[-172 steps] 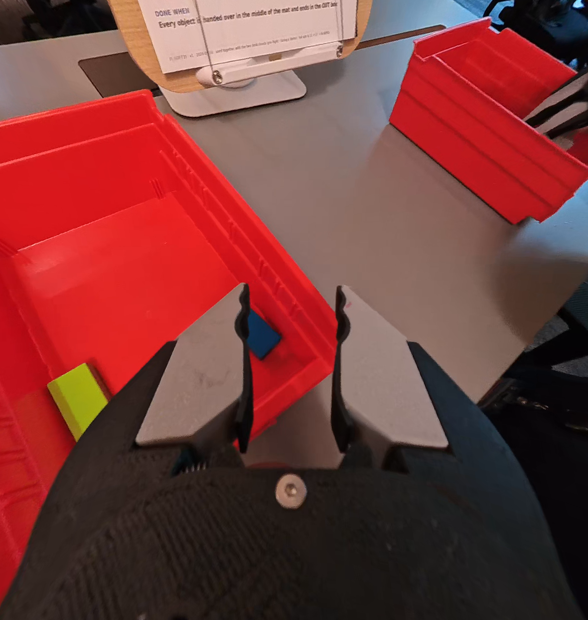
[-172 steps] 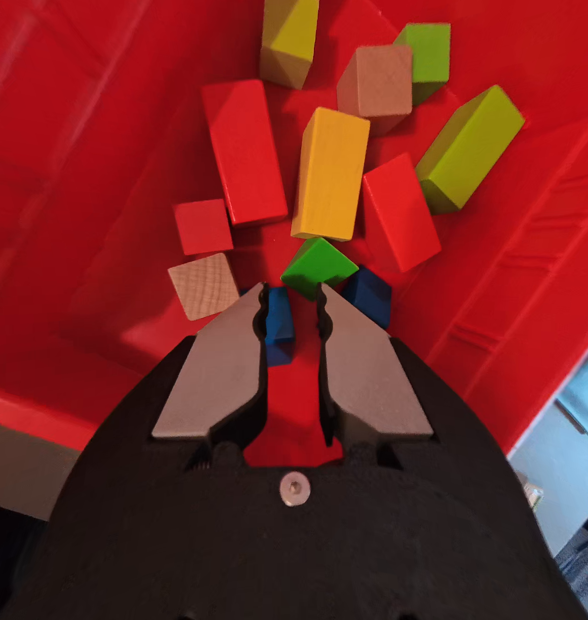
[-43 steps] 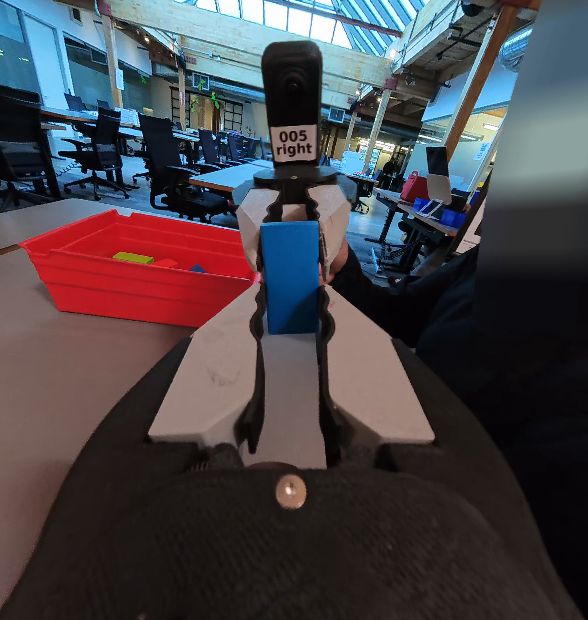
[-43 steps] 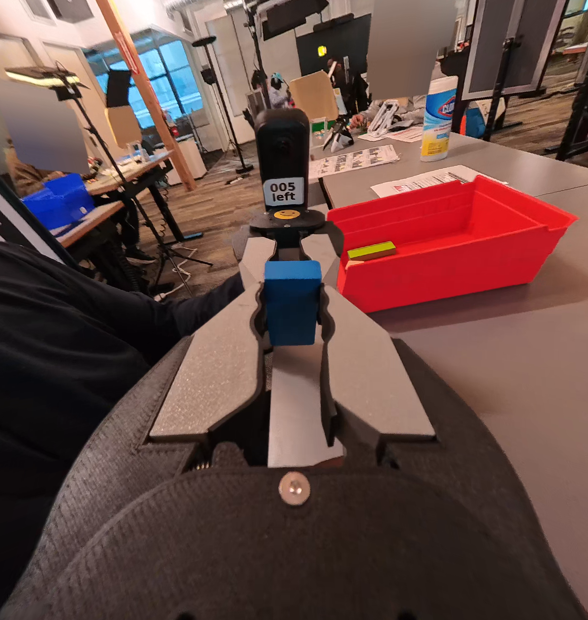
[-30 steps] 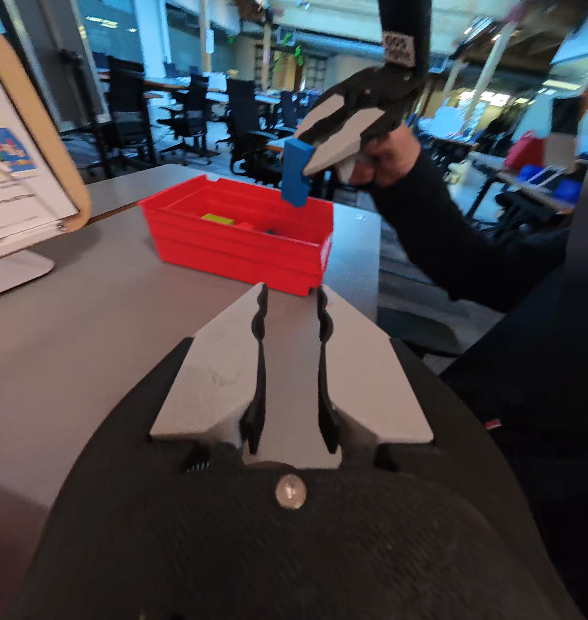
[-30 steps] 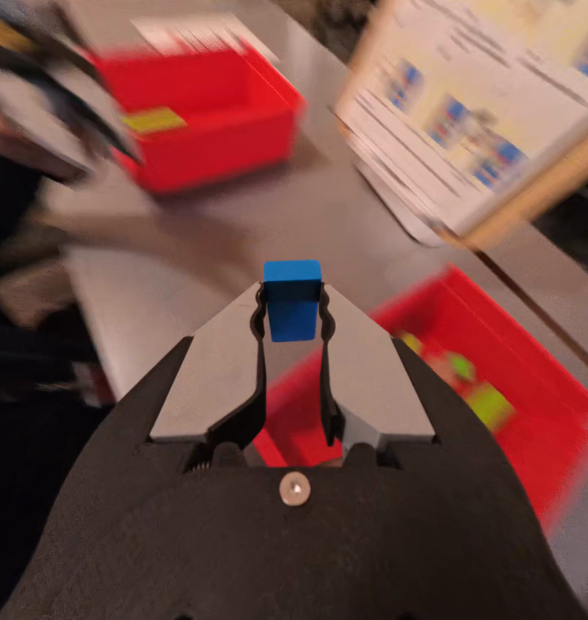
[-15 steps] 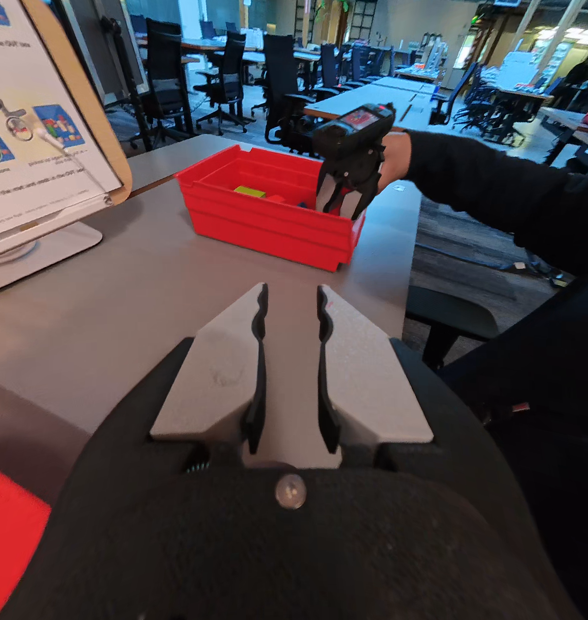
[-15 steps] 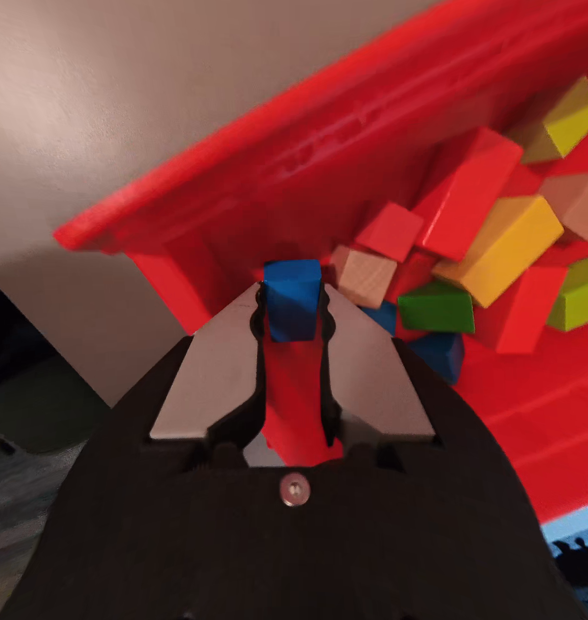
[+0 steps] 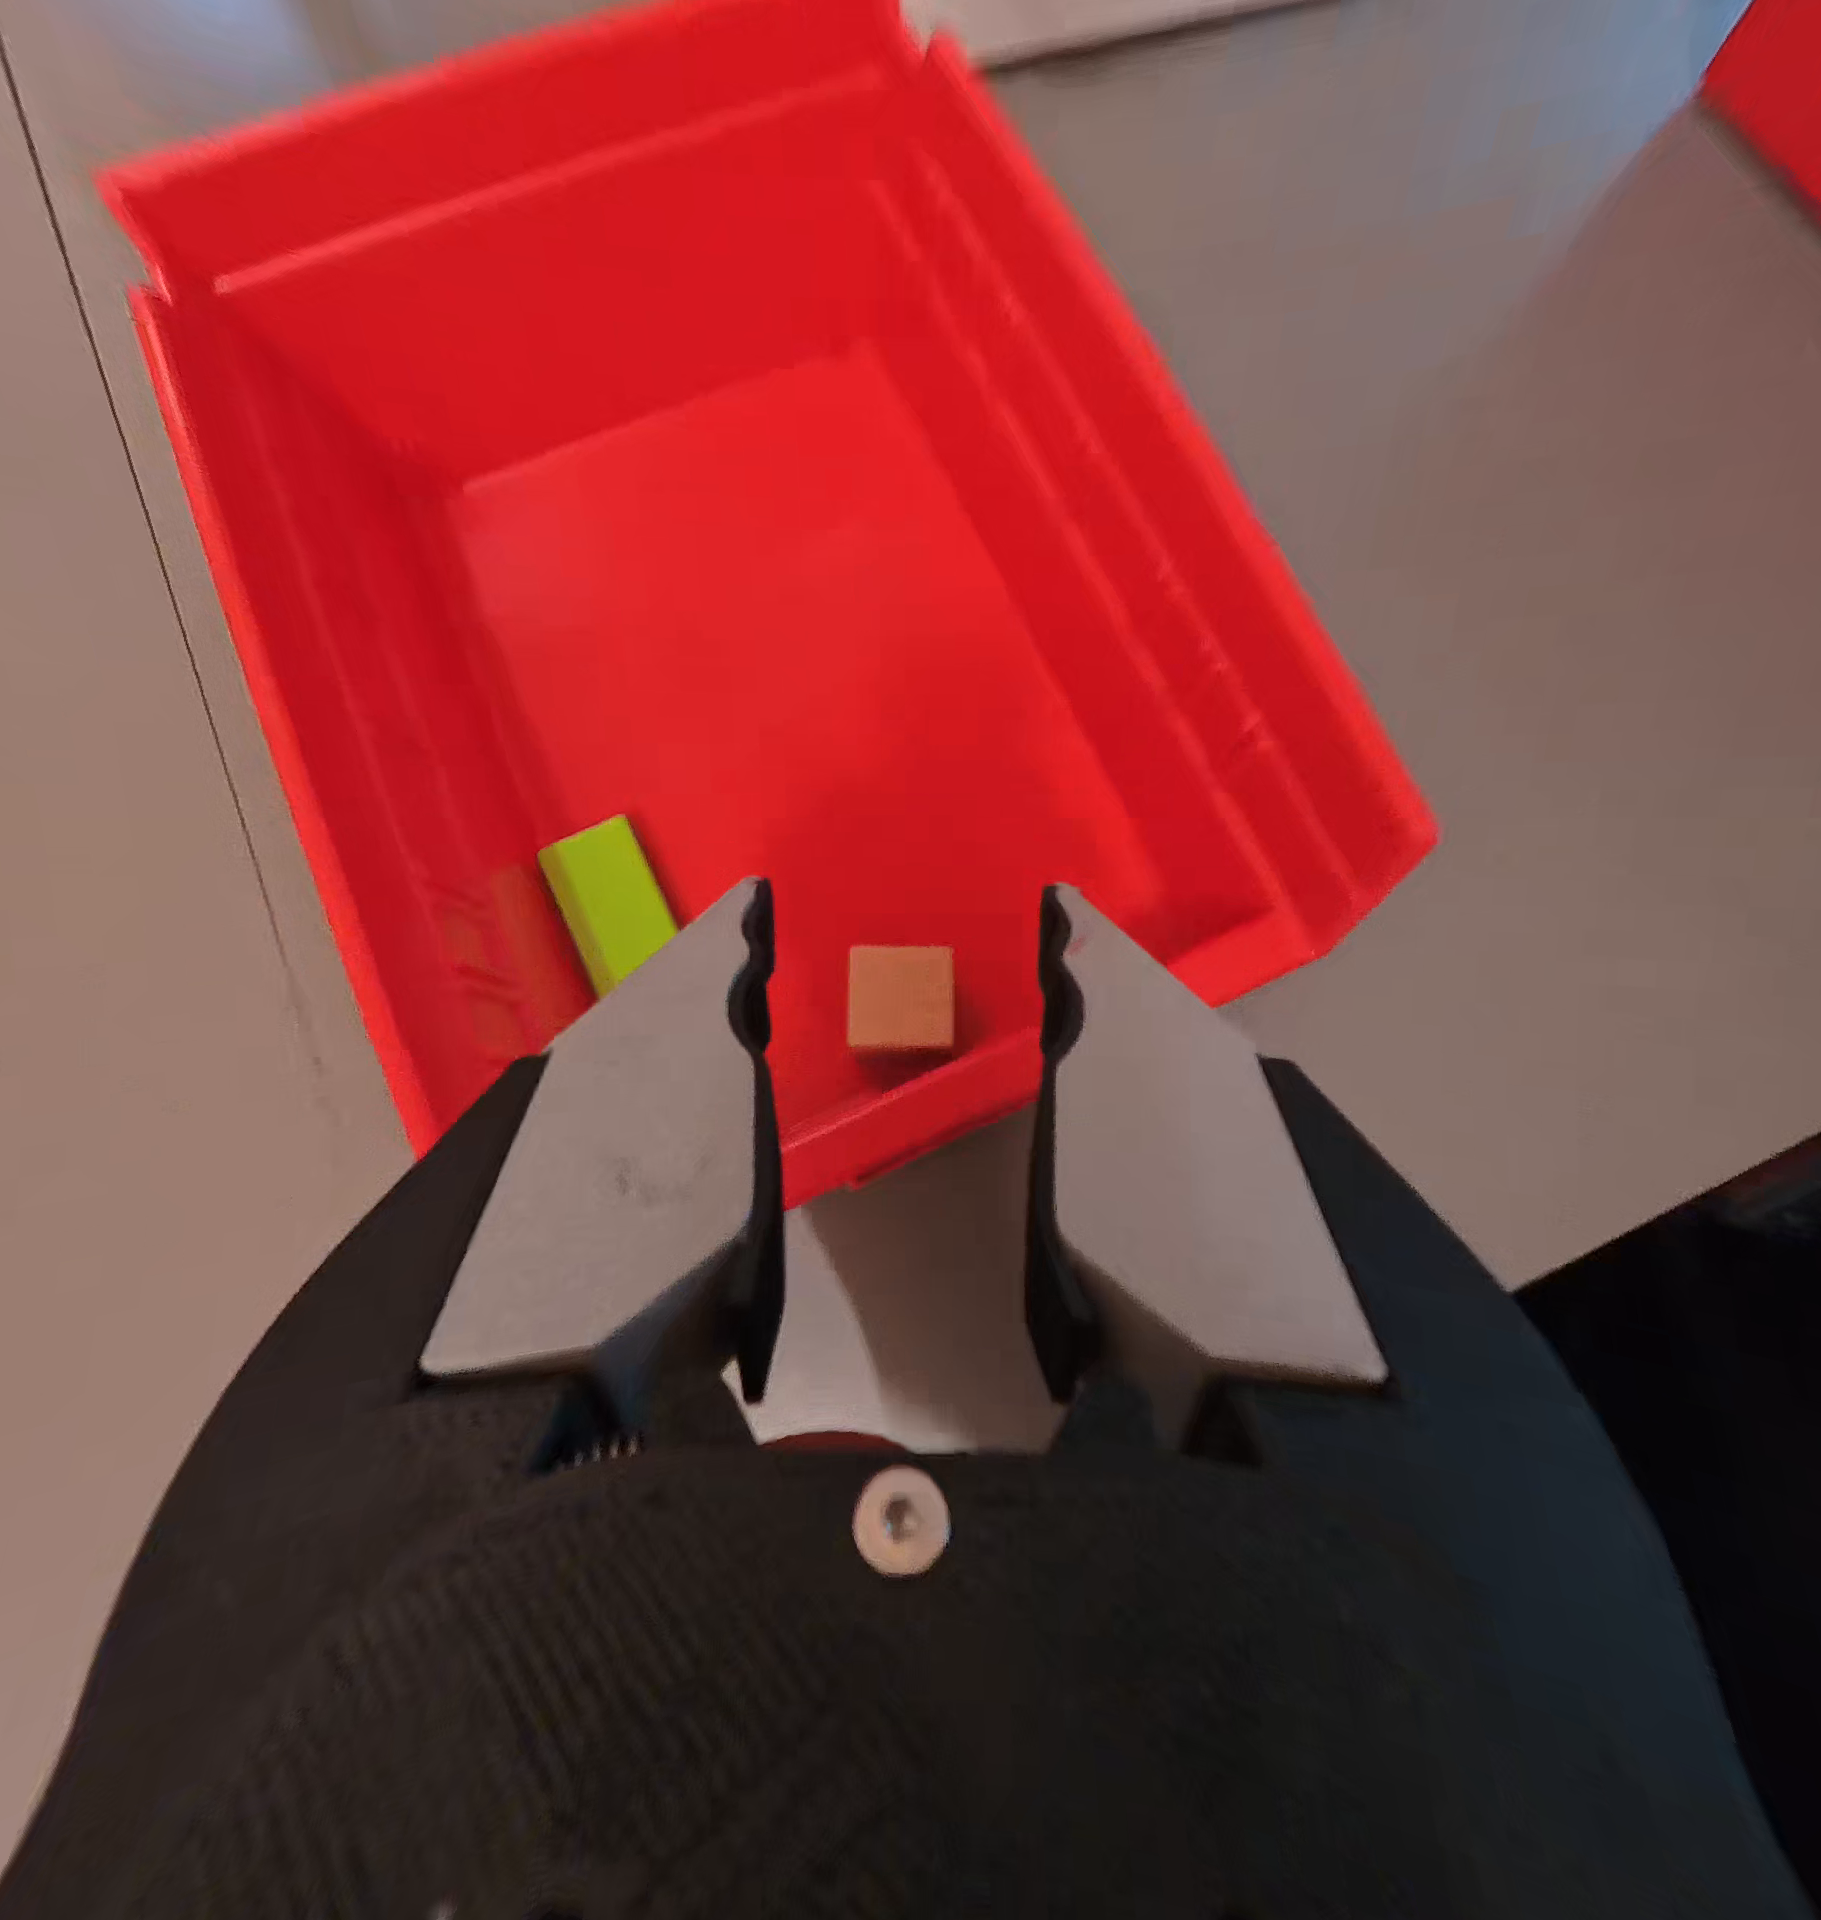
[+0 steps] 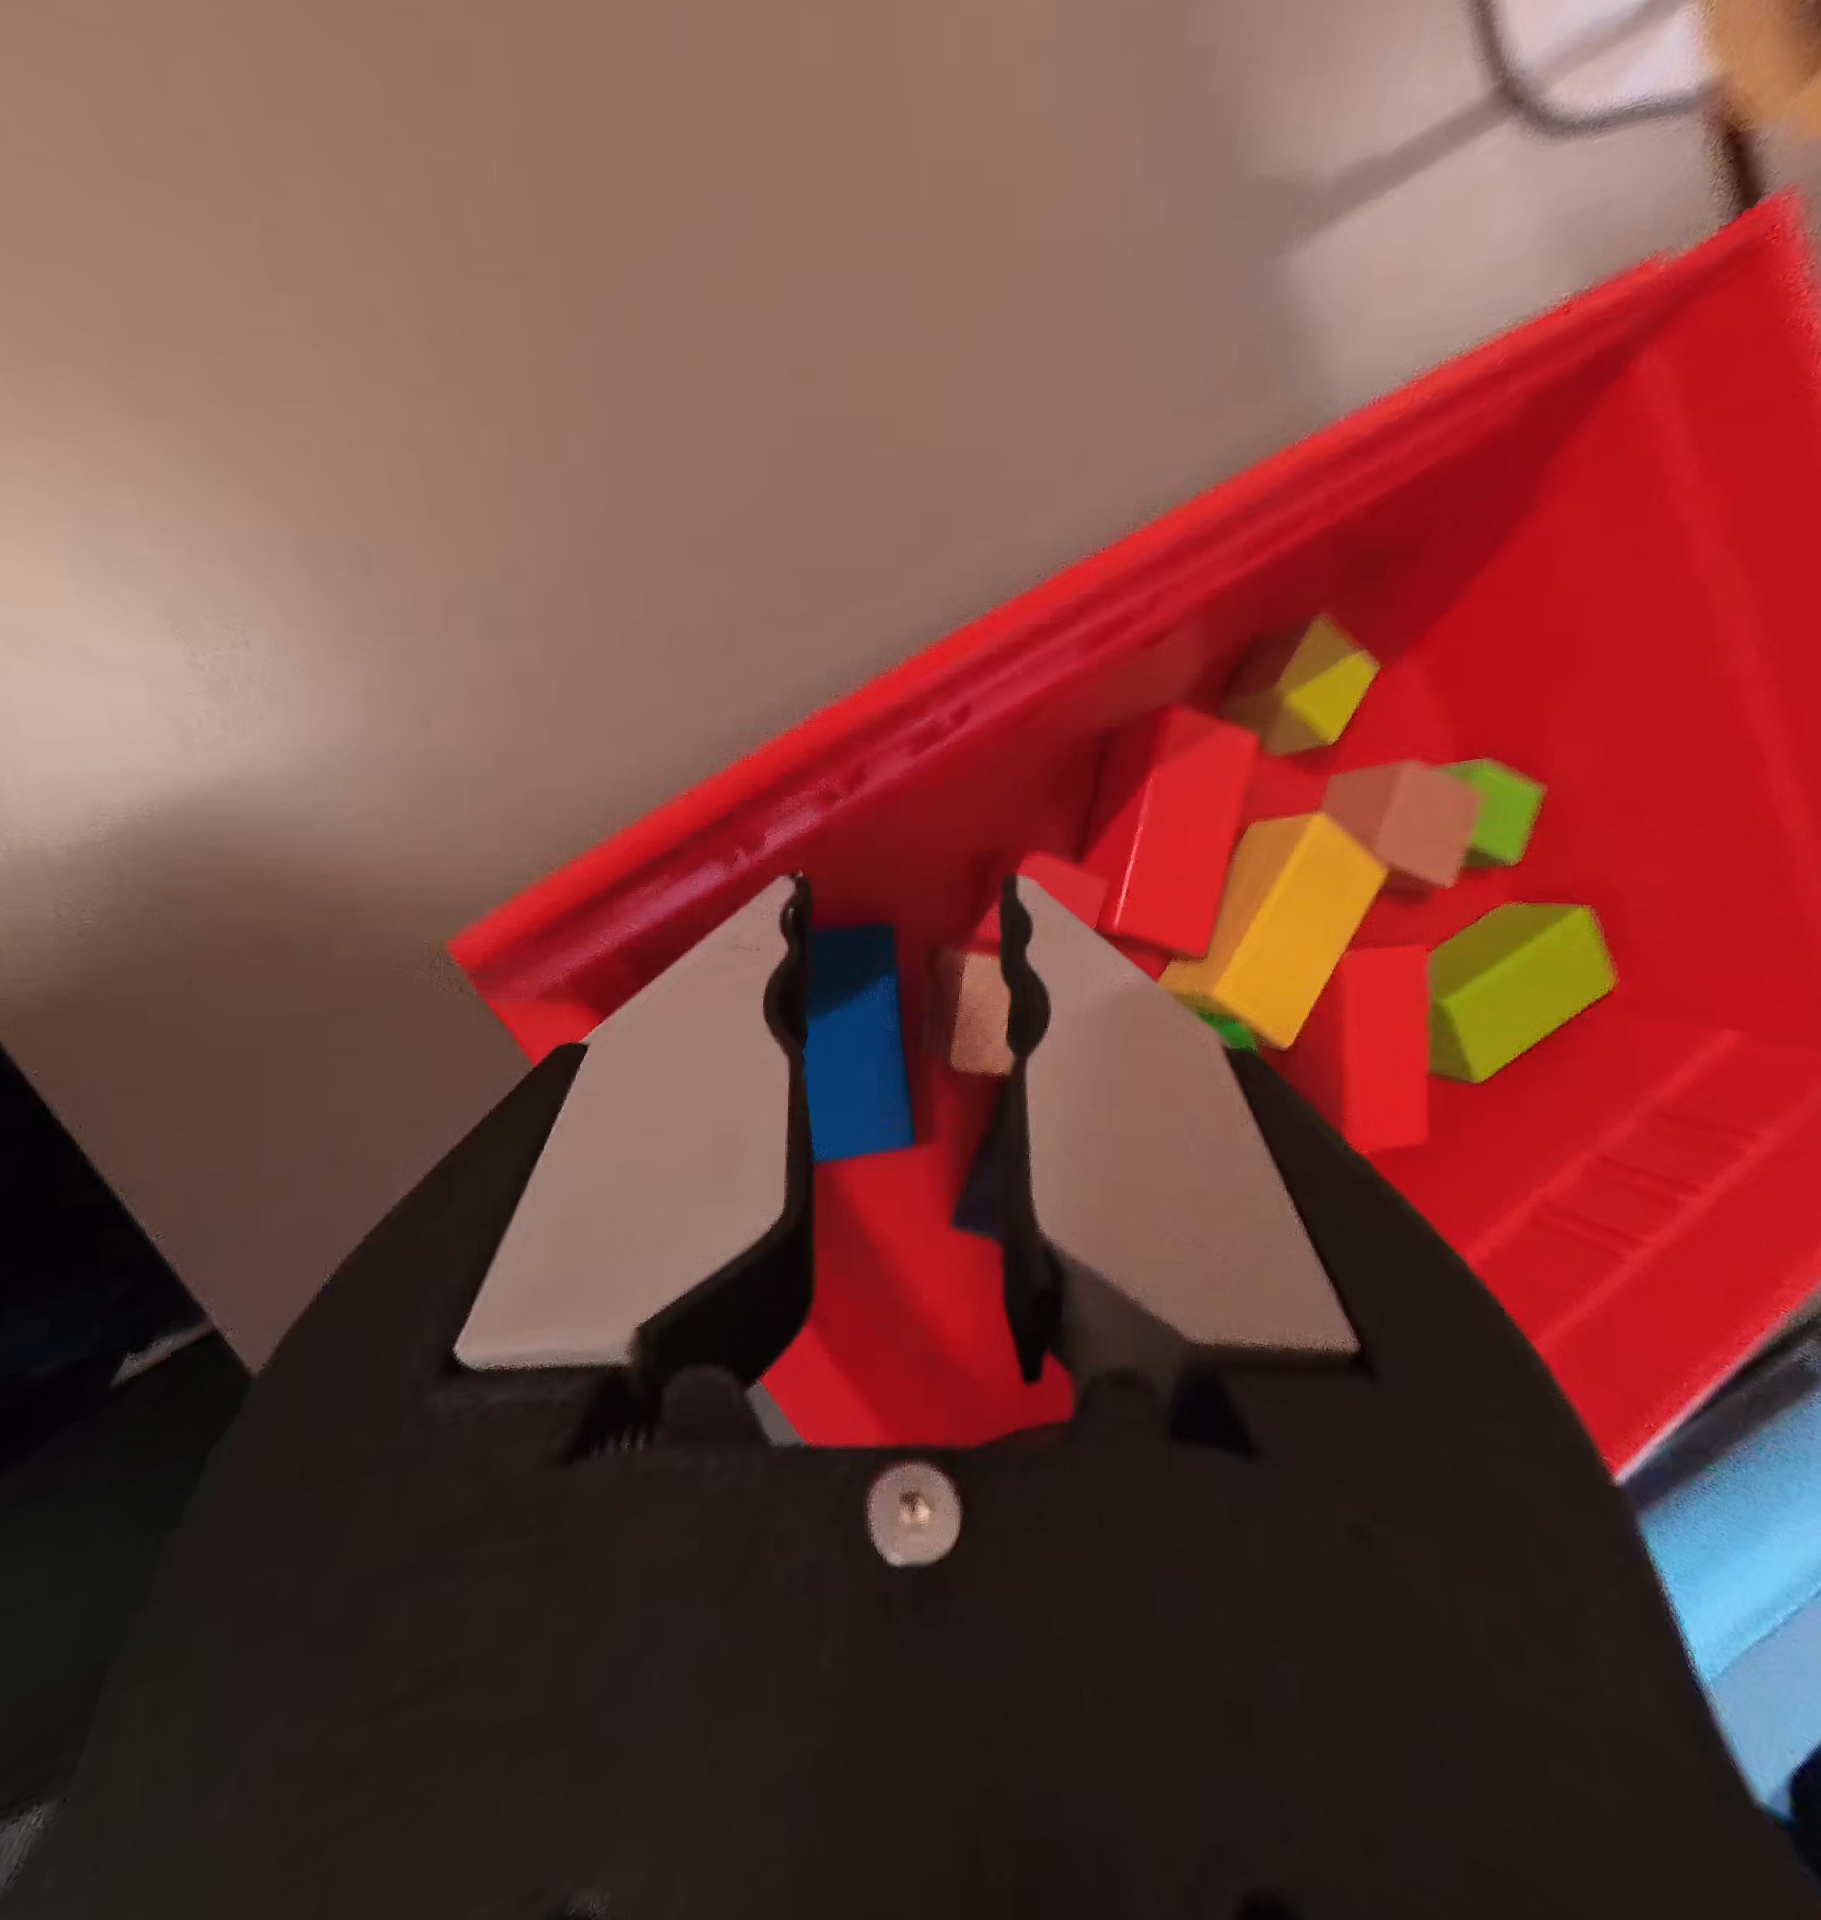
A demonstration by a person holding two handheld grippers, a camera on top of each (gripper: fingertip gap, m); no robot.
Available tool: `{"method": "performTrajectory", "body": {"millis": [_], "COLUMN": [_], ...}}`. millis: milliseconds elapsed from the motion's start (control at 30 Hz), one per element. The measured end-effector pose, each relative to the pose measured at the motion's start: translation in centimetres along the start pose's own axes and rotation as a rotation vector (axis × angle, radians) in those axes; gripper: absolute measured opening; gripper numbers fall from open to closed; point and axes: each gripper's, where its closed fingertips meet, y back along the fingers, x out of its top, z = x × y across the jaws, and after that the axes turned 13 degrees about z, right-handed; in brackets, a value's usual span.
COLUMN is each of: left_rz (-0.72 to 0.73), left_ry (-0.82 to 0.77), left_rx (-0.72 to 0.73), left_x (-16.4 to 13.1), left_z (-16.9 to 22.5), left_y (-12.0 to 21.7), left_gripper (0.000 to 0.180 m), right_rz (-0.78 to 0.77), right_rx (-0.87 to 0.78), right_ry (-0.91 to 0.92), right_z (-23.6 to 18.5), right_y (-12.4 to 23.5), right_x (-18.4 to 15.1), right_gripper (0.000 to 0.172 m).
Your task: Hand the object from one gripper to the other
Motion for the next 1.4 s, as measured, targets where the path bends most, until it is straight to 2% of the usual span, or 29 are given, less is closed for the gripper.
{"method": "performTrajectory", "body": {"millis": [33, 100, 167, 267, 367, 467, 600, 700, 800, 967, 1067, 1133, 1200, 1333, 1400], "left_rz": [-0.056, -0.182, -0.336, -0.527, -0.609, -0.66, -0.831, -0.816, -0.79, -0.598, -0.342, -0.128, 0.097, 0.609, 0.796], "left_ry": [-0.017, -0.025, 0.001, -0.048, -0.06, -0.009, -0.05, -0.06, -0.119, -0.205, -0.316, -0.432, -0.544, -0.775, -0.815], "left_rx": [-0.009, -0.123, -0.199, -0.14, -0.086, -0.165, -0.127, -0.113, -0.105, -0.032, -0.02, -0.079, -0.184, -0.497, -0.561], "left_x": [-0.5, -2.0, -3.9, -6.2, -7.2, -7.8, -10.3, -9.9, -9.6, -6.8, -2.6, 0.6, 3.3, 6.3, 7.1], "left_z": [-0.2, 0.9, 1.7, 0.4, -0.9, 0.1, -0.9, -1.2, -1.4, -2.3, -0.6, 3.2, 8.9, 22.8, 27.3], "left_y": [-0.5, -1.5, -2.2, -3.0, -3.9, -4.2, -4.3, -4.9, -5.3, -6.1, -5.9, -5.4, -4.7, -0.7, 1.2], "left_gripper": [0.047, 0.043, 0.044, 0.051, 0.045, 0.039, 0.045, 0.032, 0.03, 0.03, 0.029, 0.03, 0.03, 0.029, 0.029], "right_rz": [0.047, 0.121, 0.169, 0.201, 0.207, 0.262, 0.302, 0.336, 0.367, 0.367, 0.433, 0.51, 0.591, 0.678, 0.693], "right_rx": [-0.019, -0.082, -0.142, -0.159, -0.23, -0.244, -0.253, -0.269, -0.248, -0.241, -0.169, -0.047, 0.103, 0.439, 0.608], "right_ry": [0.003, 0.022, 0.047, 0.028, 0.019, -0.009, -0.02, -0.026, -0.038, -0.049, -0.102, -0.154, -0.185, -0.24, -0.306], "right_z": [0.0, 0.1, 0.3, 0.2, 1.5, 1.6, 1.4, 1.3, 0.8, 0.3, -1.1, -3.1, -5.6, -11.6, -14.2], "right_y": [0.4, 1.0, 1.4, 2.0, 3.5, 5.1, 6.9, 8.0, 8.5, 8.1, 7.9, 7.7, 7.6, 6.4, 5.6], "right_x": [1.2, 3.1, 4.4, 5.1, 4.6, 4.6, 4.4, 4.4, 4.4, 4.1, 5.2, 7.0, 9.4, 13.7, 15.4], "right_gripper": [0.033, 0.023, 0.029, 0.039, 0.038, 0.037, 0.037, 0.036, 0.036, 0.036, 0.036, 0.037, 0.043, 0.046, 0.05]}}
